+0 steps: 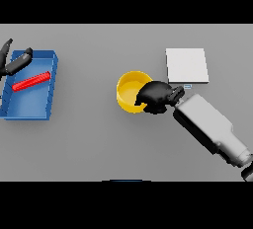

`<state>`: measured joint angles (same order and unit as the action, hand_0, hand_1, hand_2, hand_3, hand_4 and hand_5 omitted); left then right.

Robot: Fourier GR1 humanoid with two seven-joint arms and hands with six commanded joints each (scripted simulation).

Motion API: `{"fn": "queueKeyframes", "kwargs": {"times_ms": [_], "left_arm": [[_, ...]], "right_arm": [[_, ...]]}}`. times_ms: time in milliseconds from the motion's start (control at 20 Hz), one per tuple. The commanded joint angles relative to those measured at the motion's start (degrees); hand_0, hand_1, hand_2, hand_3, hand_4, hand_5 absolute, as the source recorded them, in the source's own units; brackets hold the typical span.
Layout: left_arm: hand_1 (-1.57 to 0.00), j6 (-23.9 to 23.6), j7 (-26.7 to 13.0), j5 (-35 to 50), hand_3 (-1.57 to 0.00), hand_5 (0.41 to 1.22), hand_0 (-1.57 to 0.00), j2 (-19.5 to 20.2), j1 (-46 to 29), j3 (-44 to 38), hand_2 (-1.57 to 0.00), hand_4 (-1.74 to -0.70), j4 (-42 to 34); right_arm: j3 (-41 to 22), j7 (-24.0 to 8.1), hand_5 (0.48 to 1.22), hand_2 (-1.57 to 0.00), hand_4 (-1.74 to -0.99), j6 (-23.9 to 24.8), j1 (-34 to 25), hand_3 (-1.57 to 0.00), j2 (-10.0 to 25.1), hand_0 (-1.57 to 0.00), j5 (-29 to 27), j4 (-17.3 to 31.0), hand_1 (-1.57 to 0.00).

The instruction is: Pick up the red beaker and tilt it to pour out 1 green nut into yellow bowl. Pick up the yellow bowl and place it on the metallic measuring scale.

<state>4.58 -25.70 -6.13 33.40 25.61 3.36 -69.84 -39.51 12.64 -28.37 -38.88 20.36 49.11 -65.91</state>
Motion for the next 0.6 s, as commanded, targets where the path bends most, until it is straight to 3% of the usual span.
{"fn": "queueKeyframes", "kwargs": {"times_ms": [0,300,450,550], "left_arm": [[0.0,0.06,-0.17,0.29,0.0,0.712,0.0,-0.18,0.1,-0.1,0.0,-0.78,0.03],[0.0,-0.22,-0.1,-0.45,0.0,0.706,0.0,-0.07,-0.31,0.53,0.0,-0.77,-0.82],[0.0,0.26,-0.77,0.37,0.0,0.702,0.0,0.45,-0.51,0.07,0.0,-0.78,-2.05],[0.0,0.32,-0.46,0.68,0.0,0.702,0.0,-0.26,-0.28,0.12,0.0,-0.78,-1.22]], "right_arm": [[0.02,-0.08,1.193,-1.33,-1.698,-0.24,0.12,-1.17,0.41,-1.45,-0.17,-0.45,-1.45],[2.21,-0.75,1.214,-1.45,-1.73,-2.56,-1.17,-1.17,2.91,-1.54,-2.41,-4.36,-1.54],[3.15,-2.56,1.217,-1.49,-1.735,-5.15,-0.76,-1.15,5.05,-1.55,-3.62,-8.36,-1.55],[4.16,-5.16,1.219,-1.43,-1.737,-5.73,-0.96,-1.22,5.45,-1.56,-3.85,-10.4,-1.56]]}}
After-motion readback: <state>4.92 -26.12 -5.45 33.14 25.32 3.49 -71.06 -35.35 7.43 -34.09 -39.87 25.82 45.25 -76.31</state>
